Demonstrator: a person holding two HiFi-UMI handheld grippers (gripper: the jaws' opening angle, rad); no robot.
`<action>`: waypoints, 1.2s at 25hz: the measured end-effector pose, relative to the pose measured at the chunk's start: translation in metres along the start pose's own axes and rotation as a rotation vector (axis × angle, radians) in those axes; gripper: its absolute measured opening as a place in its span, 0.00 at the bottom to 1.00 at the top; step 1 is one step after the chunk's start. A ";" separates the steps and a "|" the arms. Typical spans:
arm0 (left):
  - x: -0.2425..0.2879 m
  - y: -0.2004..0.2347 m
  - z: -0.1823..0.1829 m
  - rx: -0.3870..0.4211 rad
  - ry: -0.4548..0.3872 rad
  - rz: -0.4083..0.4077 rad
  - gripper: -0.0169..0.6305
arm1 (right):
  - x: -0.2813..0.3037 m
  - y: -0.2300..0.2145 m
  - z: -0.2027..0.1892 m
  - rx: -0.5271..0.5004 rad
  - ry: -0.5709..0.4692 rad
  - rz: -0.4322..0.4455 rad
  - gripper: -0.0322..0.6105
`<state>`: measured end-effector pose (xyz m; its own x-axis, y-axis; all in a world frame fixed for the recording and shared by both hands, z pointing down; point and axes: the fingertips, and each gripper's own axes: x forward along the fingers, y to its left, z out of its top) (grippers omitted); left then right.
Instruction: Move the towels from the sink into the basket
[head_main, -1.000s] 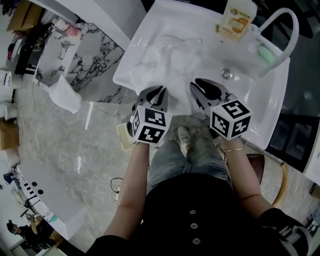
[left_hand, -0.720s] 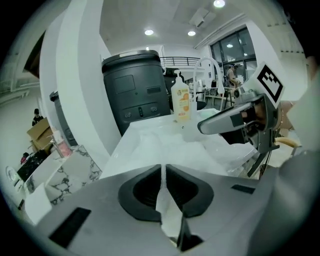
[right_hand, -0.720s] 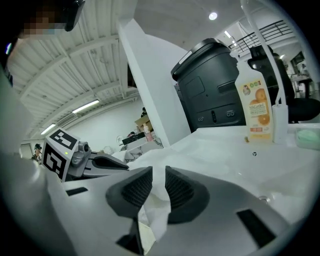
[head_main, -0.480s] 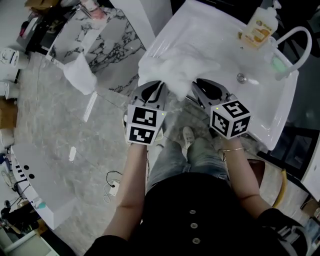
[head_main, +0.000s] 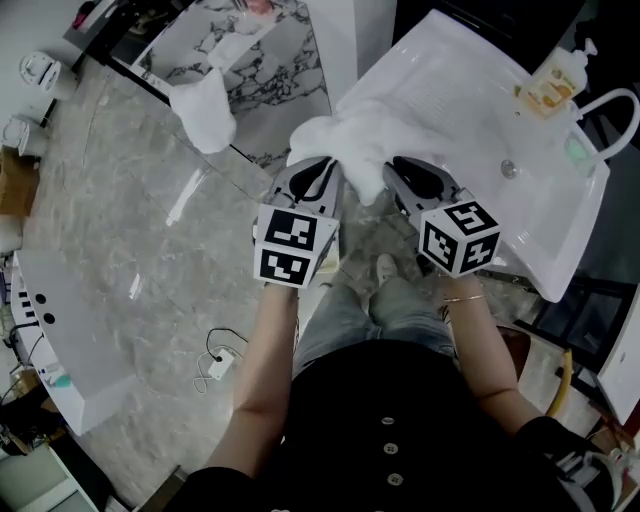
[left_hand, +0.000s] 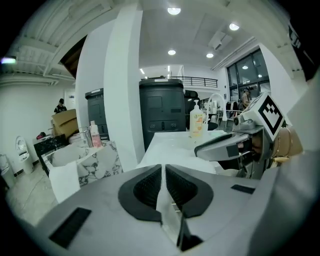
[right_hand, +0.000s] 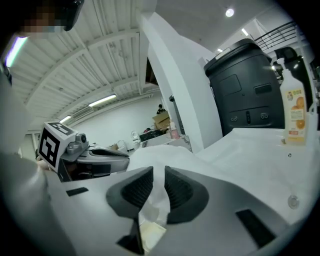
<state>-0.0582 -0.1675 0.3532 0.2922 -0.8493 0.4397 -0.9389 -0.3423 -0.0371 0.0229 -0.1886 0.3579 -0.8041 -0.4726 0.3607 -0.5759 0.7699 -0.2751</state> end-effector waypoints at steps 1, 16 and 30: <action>-0.007 0.004 -0.002 -0.003 -0.006 0.006 0.07 | 0.002 0.008 0.000 -0.010 0.002 0.007 0.16; -0.100 0.050 -0.048 -0.066 -0.010 0.076 0.06 | 0.044 0.110 -0.032 -0.060 0.077 0.113 0.16; -0.147 0.081 -0.171 -0.280 0.183 0.154 0.06 | 0.076 0.150 -0.078 -0.037 0.175 0.169 0.16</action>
<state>-0.2084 -0.0018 0.4395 0.1301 -0.7877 0.6021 -0.9902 -0.0716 0.1203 -0.1127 -0.0754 0.4135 -0.8489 -0.2570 0.4618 -0.4272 0.8482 -0.3133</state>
